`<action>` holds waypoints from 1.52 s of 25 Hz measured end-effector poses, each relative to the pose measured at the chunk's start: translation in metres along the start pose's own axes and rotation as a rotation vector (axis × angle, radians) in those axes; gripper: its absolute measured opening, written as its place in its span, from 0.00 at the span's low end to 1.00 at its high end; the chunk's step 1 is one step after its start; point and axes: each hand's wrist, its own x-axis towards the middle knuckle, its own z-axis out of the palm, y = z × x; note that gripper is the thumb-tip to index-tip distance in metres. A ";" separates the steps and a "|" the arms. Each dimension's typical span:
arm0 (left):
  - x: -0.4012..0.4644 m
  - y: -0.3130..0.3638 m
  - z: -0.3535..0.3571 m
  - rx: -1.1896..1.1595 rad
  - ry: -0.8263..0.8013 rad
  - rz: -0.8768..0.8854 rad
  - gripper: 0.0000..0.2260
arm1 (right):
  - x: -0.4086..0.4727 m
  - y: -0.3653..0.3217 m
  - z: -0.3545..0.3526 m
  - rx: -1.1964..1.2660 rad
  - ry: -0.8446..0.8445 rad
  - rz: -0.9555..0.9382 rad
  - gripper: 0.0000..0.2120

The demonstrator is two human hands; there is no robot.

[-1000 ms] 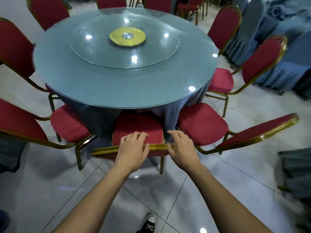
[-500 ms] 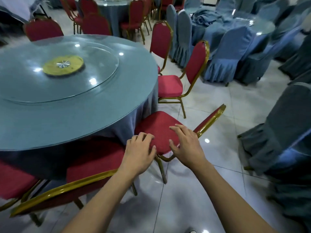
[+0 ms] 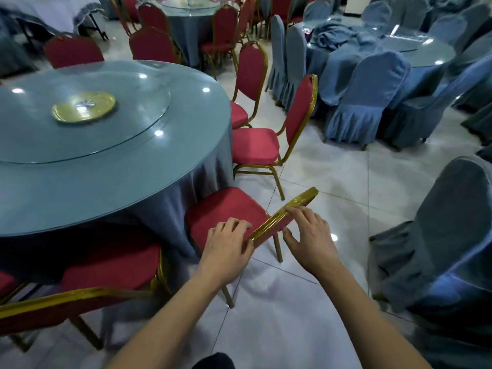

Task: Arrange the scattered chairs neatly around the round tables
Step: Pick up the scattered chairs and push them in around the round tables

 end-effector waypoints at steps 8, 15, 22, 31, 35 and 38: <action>0.066 0.039 0.058 -0.032 -0.018 -0.129 0.17 | 0.071 0.091 0.002 -0.031 -0.087 -0.058 0.22; 0.124 0.058 0.105 -0.118 -0.156 -0.274 0.18 | 0.136 0.166 0.009 -0.124 -0.295 -0.100 0.31; 0.123 0.071 0.140 -0.035 -0.081 -0.521 0.23 | 0.164 0.192 0.049 -0.076 -0.464 -0.328 0.26; 0.197 0.125 0.158 -0.040 0.084 -0.823 0.30 | 0.261 0.237 0.058 0.041 -0.465 -0.634 0.31; 0.243 0.117 0.163 -0.051 0.133 -0.907 0.26 | 0.324 0.242 0.074 0.051 -0.537 -0.684 0.29; 0.269 0.097 0.164 -0.054 0.182 -0.940 0.24 | 0.365 0.231 0.086 0.044 -0.582 -0.726 0.30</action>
